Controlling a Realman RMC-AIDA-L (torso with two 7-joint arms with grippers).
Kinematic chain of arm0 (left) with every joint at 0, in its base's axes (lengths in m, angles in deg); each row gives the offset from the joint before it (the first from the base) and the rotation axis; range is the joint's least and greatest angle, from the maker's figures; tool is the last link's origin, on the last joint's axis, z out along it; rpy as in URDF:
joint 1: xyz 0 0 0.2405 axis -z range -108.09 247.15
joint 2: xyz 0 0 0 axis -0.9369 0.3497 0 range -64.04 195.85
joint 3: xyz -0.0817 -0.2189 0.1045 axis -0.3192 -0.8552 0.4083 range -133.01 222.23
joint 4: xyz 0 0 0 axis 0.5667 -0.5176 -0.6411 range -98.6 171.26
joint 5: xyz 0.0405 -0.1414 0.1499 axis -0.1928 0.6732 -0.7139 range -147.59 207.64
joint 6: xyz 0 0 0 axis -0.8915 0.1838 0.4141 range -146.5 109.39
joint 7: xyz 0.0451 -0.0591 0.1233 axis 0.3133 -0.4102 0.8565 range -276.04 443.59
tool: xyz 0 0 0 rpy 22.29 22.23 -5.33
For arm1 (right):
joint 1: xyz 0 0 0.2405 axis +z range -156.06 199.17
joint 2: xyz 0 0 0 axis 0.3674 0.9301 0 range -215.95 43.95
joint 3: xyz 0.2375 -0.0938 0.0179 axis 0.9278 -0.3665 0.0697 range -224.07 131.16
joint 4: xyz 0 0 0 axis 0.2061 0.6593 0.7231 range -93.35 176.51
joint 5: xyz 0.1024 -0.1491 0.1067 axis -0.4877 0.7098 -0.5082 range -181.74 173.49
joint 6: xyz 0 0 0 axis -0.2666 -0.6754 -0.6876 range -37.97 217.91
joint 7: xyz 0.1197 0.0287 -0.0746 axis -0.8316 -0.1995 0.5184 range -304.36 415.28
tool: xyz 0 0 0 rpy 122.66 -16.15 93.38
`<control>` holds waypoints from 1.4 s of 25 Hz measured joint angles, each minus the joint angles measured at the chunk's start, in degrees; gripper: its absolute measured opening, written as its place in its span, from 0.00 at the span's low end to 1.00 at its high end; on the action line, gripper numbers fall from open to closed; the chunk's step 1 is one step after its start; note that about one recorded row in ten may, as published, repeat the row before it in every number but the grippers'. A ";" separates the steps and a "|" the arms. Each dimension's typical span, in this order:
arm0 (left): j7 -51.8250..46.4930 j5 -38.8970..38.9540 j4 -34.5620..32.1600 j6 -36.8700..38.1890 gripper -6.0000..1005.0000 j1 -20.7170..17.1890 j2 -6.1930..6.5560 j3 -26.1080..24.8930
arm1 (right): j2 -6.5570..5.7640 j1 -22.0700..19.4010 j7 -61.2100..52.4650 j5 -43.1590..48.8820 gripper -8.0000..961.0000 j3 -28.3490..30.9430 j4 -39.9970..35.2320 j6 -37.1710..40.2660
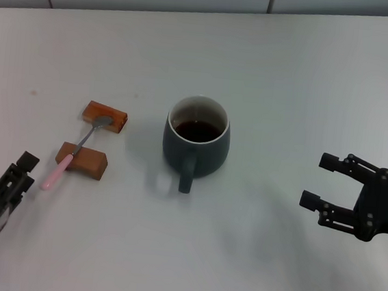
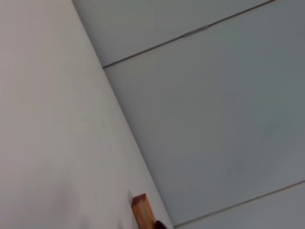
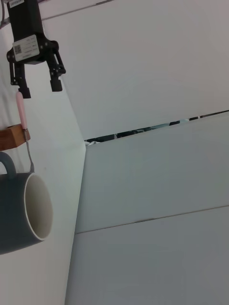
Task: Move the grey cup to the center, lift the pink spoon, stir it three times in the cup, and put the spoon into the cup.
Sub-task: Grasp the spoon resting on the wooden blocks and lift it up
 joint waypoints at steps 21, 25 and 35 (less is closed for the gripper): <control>1.68 -0.75 3.64 -1.86 0.86 2.19 -0.26 0.60 | -0.02 0.35 0.58 0.00 0.87 -0.29 -0.27 -0.01; 1.70 -0.81 4.02 -2.54 0.86 2.71 -0.26 0.62 | -0.02 0.22 0.94 0.00 0.87 -0.29 -0.27 0.00; 1.46 -0.81 4.10 -4.38 0.86 3.60 -0.26 0.04 | -0.02 -0.09 1.21 0.00 0.87 -0.29 -0.47 -0.01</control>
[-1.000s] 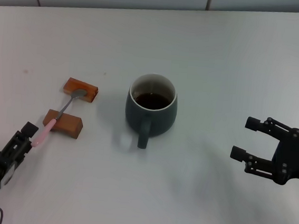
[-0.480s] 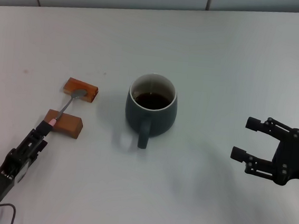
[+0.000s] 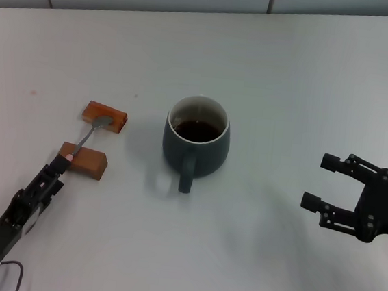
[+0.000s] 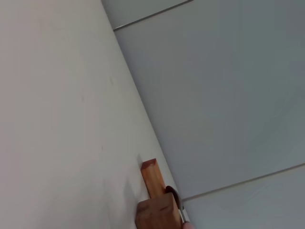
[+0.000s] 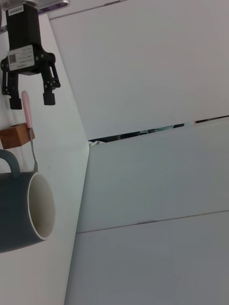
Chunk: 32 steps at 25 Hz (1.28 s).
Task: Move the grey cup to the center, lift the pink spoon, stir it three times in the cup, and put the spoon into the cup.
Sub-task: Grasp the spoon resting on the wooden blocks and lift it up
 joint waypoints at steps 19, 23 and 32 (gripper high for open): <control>-1.25 0.07 1.07 0.19 0.73 0.54 0.00 -1.50 | 0.00 -0.22 0.19 0.75 0.87 0.00 -0.07 0.00; -1.99 0.08 1.07 0.02 0.67 0.54 0.00 -1.50 | 0.00 -0.25 0.19 0.79 0.87 0.00 -0.07 0.00; -2.09 0.09 2.37 -1.57 0.62 1.41 0.00 -1.30 | 0.00 -0.10 0.19 0.80 0.87 0.00 -0.24 -0.05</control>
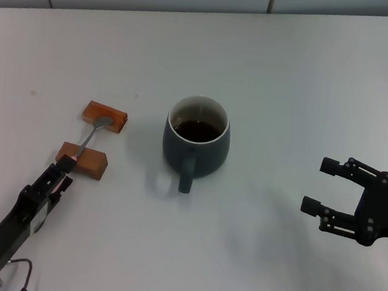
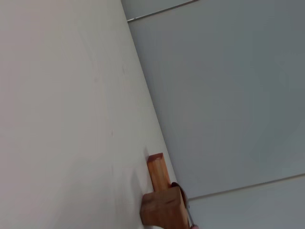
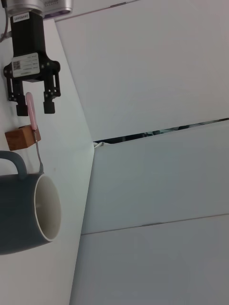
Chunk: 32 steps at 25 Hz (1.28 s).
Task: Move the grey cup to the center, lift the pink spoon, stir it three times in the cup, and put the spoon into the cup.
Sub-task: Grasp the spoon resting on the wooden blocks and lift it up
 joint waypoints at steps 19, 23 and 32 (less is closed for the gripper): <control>-1.40 0.39 0.50 -1.06 0.49 1.36 0.00 -0.52 | -0.09 0.41 0.09 -0.06 0.87 0.00 0.00 -1.26; -1.46 0.25 0.68 -1.38 0.46 1.29 0.00 -0.80 | -0.09 0.47 0.09 -0.06 0.87 0.00 0.00 -1.34; -3.14 0.01 0.72 -2.54 0.40 1.45 0.01 -0.50 | -0.09 0.58 0.09 -0.02 0.87 0.00 0.00 -1.36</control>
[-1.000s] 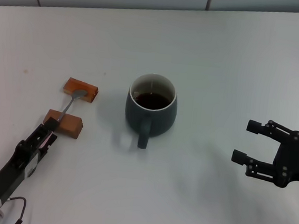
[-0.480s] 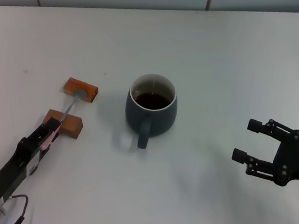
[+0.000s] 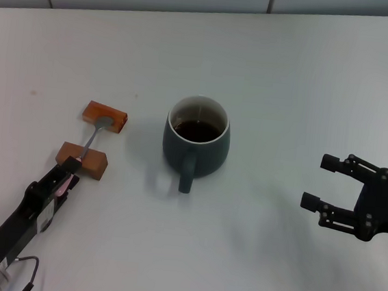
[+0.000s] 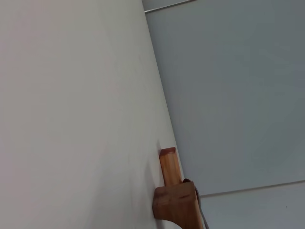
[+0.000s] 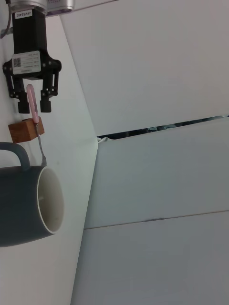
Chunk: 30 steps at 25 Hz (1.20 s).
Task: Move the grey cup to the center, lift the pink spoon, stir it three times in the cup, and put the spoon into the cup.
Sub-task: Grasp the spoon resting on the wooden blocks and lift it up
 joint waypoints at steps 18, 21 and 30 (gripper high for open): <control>-1.04 -0.01 0.11 -0.16 0.32 0.06 0.00 0.05 | 0.00 -0.18 0.00 0.01 0.87 0.00 0.00 0.01; -1.12 0.00 0.32 -0.28 0.32 0.06 0.00 0.00 | 0.00 -0.19 0.00 0.01 0.87 -0.02 0.00 0.01; -0.56 -0.02 0.30 -0.56 0.21 -0.06 -0.01 -0.23 | 0.00 -0.43 0.00 0.01 0.87 -0.09 0.00 0.03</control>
